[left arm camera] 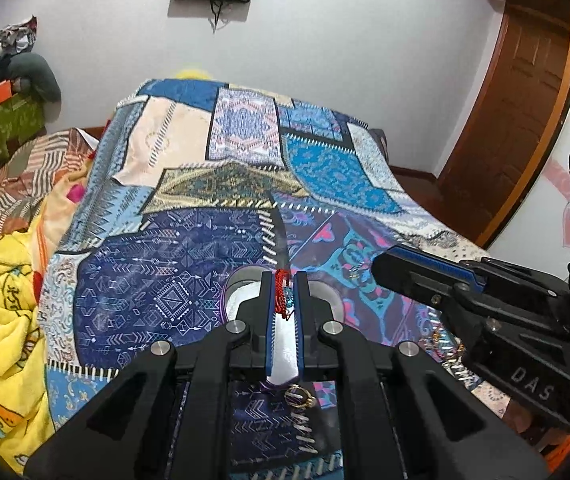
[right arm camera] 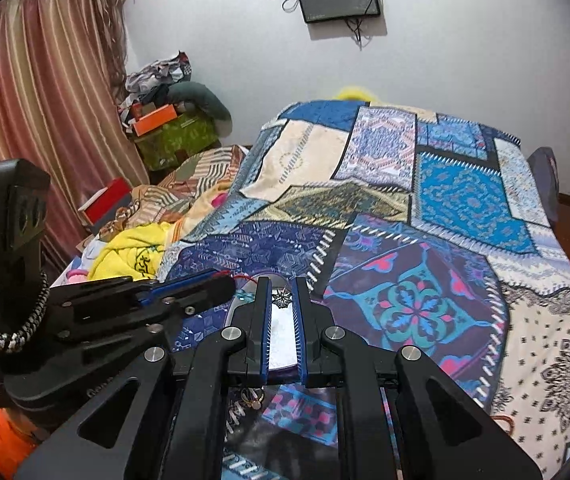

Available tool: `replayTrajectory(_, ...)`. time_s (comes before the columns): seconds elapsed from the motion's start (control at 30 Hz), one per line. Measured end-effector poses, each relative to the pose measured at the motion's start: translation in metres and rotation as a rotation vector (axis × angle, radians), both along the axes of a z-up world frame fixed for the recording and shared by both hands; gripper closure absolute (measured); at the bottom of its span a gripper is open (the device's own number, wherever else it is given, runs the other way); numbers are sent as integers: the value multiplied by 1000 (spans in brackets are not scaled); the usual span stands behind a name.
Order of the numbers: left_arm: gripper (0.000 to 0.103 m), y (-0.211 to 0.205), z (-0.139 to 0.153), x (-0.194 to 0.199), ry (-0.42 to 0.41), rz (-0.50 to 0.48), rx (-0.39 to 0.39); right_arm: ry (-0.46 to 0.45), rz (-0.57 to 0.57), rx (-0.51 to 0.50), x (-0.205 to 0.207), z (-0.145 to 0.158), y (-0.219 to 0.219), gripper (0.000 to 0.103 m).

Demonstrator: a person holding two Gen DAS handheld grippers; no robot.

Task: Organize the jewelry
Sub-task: 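Lower the red bracelet into the heart tin with the left tool while the right tool drops the earring in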

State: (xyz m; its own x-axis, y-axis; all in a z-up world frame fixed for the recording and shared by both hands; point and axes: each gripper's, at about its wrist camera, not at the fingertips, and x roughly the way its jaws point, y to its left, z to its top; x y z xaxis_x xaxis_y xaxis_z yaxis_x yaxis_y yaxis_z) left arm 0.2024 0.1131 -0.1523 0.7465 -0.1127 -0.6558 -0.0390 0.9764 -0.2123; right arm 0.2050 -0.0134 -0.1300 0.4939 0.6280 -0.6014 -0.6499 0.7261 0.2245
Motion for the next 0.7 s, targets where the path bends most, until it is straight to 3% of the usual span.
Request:
replayTrajectory(0.33,96,12,-28,20,62,-6,-24,71,8,-54,18,-31,11,94)
replayTrajectory(0.7,96,17,-37,25,89,-22,-44,93,25,-101,21,-48,19,94)
